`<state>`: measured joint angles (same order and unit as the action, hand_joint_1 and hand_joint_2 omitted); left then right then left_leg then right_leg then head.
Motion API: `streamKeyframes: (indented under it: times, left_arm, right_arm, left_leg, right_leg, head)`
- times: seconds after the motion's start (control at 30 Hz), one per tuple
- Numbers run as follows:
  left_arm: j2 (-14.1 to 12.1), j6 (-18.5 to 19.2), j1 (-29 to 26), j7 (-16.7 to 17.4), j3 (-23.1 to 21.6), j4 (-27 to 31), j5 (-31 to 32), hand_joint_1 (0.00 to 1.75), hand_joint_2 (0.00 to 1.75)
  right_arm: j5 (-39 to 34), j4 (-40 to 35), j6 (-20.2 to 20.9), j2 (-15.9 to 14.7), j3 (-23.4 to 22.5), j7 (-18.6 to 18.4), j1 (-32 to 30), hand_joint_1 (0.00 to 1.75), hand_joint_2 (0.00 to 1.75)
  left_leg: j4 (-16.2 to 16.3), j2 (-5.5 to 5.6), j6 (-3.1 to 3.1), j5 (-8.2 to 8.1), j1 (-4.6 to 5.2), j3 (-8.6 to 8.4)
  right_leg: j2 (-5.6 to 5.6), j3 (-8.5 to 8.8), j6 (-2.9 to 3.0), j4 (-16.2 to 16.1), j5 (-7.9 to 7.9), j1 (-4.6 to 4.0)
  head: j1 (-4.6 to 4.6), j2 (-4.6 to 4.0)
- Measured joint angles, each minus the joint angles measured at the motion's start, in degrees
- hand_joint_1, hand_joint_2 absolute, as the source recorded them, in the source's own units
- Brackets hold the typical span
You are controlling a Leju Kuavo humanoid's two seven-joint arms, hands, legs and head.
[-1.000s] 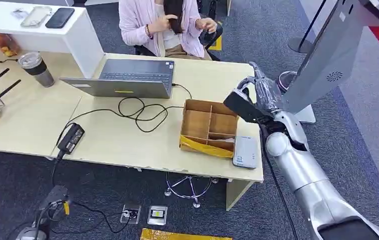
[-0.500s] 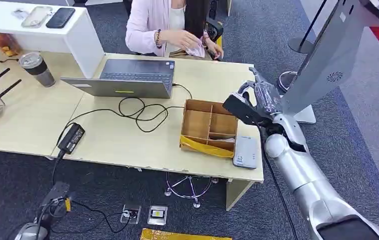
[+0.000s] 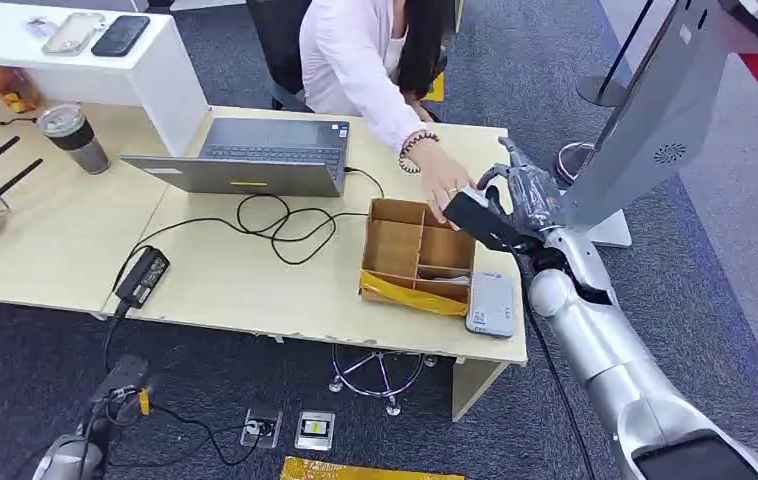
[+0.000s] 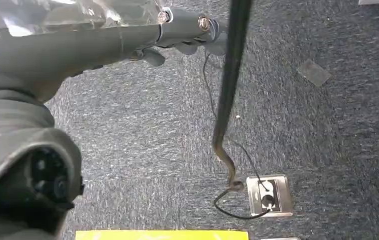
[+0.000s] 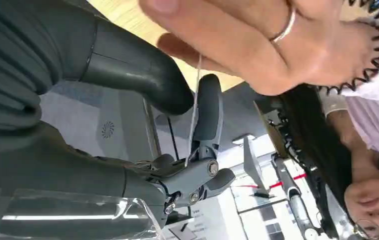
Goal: Pass the card to the sensor for recognition and then transmit it.
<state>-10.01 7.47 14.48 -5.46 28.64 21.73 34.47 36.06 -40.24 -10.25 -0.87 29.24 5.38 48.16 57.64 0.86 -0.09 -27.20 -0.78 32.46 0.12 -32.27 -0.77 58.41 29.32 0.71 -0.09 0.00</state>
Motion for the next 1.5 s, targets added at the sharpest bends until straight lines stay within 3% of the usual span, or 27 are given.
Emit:
streamKeyframes:
  times: [0.17,0.2,0.23,0.73,0.87,1.0,1.1,1.13,1.33,1.5]
  left_arm:
    - [0.0,-0.24,0.34,0.2,-0.57,-0.04,-0.09,0.0,0.0]
    - [-0.02,-0.26,0.38,0.28,-0.85,-0.04,-0.11,0.0,0.0]
    - [-0.02,-0.28,0.41,0.39,-1.03,-0.04,-0.13,0.0,0.0]
    - [-0.15,-0.63,0.68,0.52,-1.9,-0.11,-1.49,0.0,0.0]
    - [-0.55,-0.83,0.61,-0.79,-1.88,-0.07,-2.76,0.0,0.0]
    - [-0.66,-3.25,-0.06,-3.04,-1.26,0.78,-6.5,0.0,0.0]
    - [-1.38,-1.66,-1.6,-3.06,0.74,2.32,-9.6,0.0,0.0]
    - [-1.79,-1.07,-2.27,-3.06,1.39,2.75,-9.92,0.0,0.0]
    - [-3.1,0.87,-5.76,-3.96,6.01,4.55,-10.91,0.0,0.0]
    - [-2.99,1.36,-7.01,-4.22,8.74,5.86,-11.1,0.0,0.0]
  right_arm:
    - [0.48,0.0,-0.02,0.02,0.0,-0.16,-0.01,1.75,1.75]
    - [0.74,0.0,-0.02,0.06,0.0,-0.18,-0.01,0.42,1.75]
    - [1.11,0.0,-0.07,0.15,0.0,-0.26,-0.01,0.0,0.0]
    - [4.15,-1.14,-0.09,0.26,-0.11,-1.03,-1.47,0.0,0.0]
    - [4.09,-2.41,0.24,-0.44,-0.31,-1.77,-3.38,0.0,0.0]
    - [1.72,-6.54,2.35,-2.53,-1.46,-4.78,-7.09,0.0,0.0]
    - [-0.83,-11.99,5.05,-4.86,-2.97,-7.9,-12.0,0.0,0.0]
    - [-1.64,-13.91,5.92,-5.81,-3.47,-8.76,-13.55,0.0,1.75]
    - [-5.64,-25.73,10.03,-10.76,-5.33,-12.29,-19.77,0.0,1.75]
    - [-7.08,-31.87,10.51,-12.26,-5.36,-12.39,-21.35,0.0,1.75]
  left_leg:
    - [0.0,0.0,0.0,0.0,0.0,0.01]
    - [0.0,0.01,0.0,0.0,0.0,0.02]
    - [0.0,0.01,0.0,0.0,0.0,0.01]
    - [0.0,-0.01,0.0,0.0,0.0,0.01]
    - [0.0,-0.01,0.0,0.0,0.0,0.02]
    - [0.0,-0.01,0.0,-0.01,0.0,0.01]
    - [0.0,-0.01,-0.03,-0.06,-0.01,0.01]
    - [0.0,-0.02,-0.02,-0.07,-0.01,0.02]
    - [0.0,-0.09,-0.05,-0.13,-0.01,0.01]
    - [-0.01,-0.09,-0.06,-0.12,-0.03,-0.01]
  right_leg:
    - [0.0,-0.01,0.0,0.0,0.0,0.0]
    - [-0.01,0.0,0.0,0.0,0.0,0.0]
    - [-0.01,0.0,0.0,0.0,0.0,0.0]
    - [0.01,-0.03,0.0,-0.01,0.0,0.0]
    - [0.01,-0.04,0.0,-0.01,0.0,0.0]
    - [0.01,-0.03,0.0,-0.02,0.01,0.0]
    - [0.0,-0.03,0.0,-0.03,0.01,0.0]
    - [0.01,-0.04,0.01,-0.03,0.01,0.0]
    - [0.07,-0.07,0.03,-0.05,0.03,0.0]
    - [0.06,-0.04,0.03,-0.04,0.03,-0.03]
  head:
    - [0.0,0.0]
    - [0.0,0.0]
    - [0.0,0.0]
    - [0.02,0.0]
    - [-0.02,0.0]
    - [0.0,0.0]
    - [0.02,0.0]
    - [-0.02,0.0]
    - [0.0,0.0]
    - [0.0,0.0]
